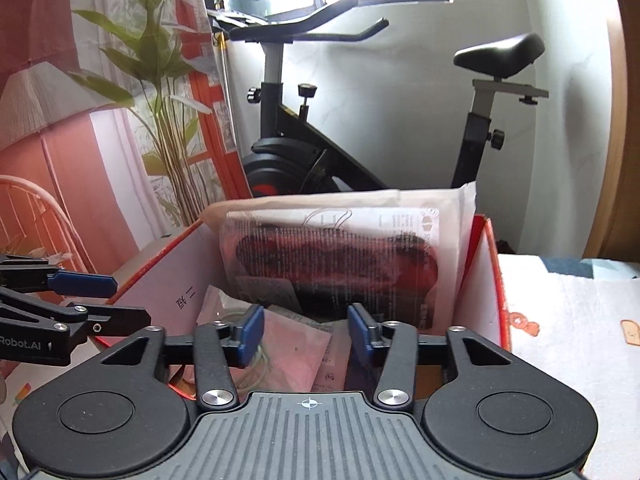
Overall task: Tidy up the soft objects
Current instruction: 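Lower the cable bag into the box and open the left tool, then move the left tool down to the black eye mask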
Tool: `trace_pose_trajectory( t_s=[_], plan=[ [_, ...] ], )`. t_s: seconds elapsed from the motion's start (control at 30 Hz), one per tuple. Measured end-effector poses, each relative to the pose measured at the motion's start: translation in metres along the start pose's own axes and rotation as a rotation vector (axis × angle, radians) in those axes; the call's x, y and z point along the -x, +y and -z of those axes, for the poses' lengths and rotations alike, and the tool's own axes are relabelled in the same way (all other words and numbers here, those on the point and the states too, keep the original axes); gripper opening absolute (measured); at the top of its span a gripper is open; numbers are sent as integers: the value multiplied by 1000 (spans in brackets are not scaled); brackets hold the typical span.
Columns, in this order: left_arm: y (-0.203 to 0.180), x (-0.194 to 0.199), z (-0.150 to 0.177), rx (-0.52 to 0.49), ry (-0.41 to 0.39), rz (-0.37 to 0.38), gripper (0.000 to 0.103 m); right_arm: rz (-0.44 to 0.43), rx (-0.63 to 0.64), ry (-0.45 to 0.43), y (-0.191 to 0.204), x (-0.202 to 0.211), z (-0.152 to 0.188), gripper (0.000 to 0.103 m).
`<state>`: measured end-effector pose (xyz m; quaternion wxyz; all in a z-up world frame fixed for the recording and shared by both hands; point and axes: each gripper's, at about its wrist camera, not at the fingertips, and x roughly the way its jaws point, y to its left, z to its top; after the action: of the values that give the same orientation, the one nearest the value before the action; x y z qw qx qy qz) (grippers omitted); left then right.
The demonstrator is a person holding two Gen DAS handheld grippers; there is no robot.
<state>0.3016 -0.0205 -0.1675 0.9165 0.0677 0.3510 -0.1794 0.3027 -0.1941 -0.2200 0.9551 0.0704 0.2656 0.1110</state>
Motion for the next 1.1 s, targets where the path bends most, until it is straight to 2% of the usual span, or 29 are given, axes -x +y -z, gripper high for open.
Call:
trace_pose_trajectory(
  t_s=[0.03,0.07,0.13,0.27,0.47,0.63,0.93,1.1],
  plan=[
    [-3,6,0,3,-21,-1,90,6,2,-23,-1,10,0,63],
    [-5,13,1,4,-40,-2,100,19,8,-43,0,18,0,66],
    [-10,26,4,1,-81,-13,103,50,29,-77,2,34,1,79],
    [-21,48,15,-20,-155,-49,103,53,32,-120,5,63,9,101],
    [-34,67,43,-14,-175,-60,103,92,36,-152,11,98,29,103],
    [-36,82,74,41,-164,-26,103,105,19,-154,15,122,56,103],
    [-28,84,132,187,-113,36,103,146,-12,-54,21,147,120,103],
    [-31,77,152,201,-75,60,103,160,-43,39,19,156,156,100]
  ],
)
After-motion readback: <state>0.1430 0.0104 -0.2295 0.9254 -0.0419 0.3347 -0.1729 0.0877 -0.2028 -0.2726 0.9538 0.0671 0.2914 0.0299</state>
